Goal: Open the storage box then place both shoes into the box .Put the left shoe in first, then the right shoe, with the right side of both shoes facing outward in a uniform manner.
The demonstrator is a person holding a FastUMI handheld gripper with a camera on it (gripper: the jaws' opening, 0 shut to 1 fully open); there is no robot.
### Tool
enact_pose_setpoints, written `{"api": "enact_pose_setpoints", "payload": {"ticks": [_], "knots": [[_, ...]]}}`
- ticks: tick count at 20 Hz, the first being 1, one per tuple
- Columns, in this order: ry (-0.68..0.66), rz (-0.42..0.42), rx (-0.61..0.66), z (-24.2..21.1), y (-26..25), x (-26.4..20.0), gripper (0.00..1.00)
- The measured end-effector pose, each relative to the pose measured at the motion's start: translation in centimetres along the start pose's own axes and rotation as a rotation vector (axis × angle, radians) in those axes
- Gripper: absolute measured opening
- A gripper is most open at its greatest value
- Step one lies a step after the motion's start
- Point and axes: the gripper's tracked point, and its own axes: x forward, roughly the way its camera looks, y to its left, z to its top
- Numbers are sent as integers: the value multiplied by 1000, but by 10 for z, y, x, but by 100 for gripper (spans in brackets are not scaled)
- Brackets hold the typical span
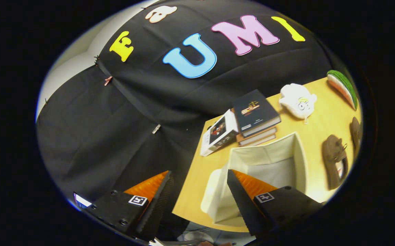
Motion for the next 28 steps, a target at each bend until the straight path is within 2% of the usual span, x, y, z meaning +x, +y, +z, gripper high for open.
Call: {"api": "enact_pose_setpoints", "payload": {"ticks": [6, 10, 14, 17, 20, 26, 28], "knots": [[-92, -172, -119, 21, -103, -65, 98], [-102, -333, -202, 28, -186, -106, 98], [-50, -512, -282, 22, -281, -128, 98], [54, -588, -361, 5, -330, -130, 98], [194, -581, -416, -20, -363, -124, 99], [350, -550, -467, -41, -406, -80, 98], [378, -543, -450, -42, -412, -73, 98]]}}
